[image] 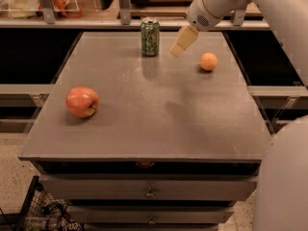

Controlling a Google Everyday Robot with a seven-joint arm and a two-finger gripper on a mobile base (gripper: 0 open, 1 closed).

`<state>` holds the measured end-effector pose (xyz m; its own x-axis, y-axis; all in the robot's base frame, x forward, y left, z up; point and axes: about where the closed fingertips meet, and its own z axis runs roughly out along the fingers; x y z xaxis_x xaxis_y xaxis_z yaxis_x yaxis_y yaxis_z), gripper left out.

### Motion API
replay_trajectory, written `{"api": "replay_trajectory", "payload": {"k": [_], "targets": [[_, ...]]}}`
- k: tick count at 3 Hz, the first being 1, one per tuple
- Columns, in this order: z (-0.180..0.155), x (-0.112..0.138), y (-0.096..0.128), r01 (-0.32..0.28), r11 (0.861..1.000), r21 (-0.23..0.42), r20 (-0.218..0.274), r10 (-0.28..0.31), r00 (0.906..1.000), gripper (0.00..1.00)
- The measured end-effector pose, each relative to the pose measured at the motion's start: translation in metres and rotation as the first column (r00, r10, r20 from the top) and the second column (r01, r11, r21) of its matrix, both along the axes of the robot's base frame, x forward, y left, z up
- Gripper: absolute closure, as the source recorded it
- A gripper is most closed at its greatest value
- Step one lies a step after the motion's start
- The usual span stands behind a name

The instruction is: Pick green can

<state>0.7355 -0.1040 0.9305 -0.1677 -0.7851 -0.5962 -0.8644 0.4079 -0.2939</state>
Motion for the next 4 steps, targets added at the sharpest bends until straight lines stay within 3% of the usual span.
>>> {"api": "replay_trajectory", "payload": {"k": [1, 2, 4], "targets": [[-0.011, 0.029, -0.003, 0.059, 0.993, 0.099, 0.022, -0.062, 0.9978, 0.0], [-0.018, 0.06, 0.005, 0.073, 0.977, 0.202, 0.05, -0.084, 0.9952, 0.0], [-0.021, 0.086, 0.039, 0.051, 0.962, 0.268, 0.067, -0.072, 0.9952, 0.0]]}}
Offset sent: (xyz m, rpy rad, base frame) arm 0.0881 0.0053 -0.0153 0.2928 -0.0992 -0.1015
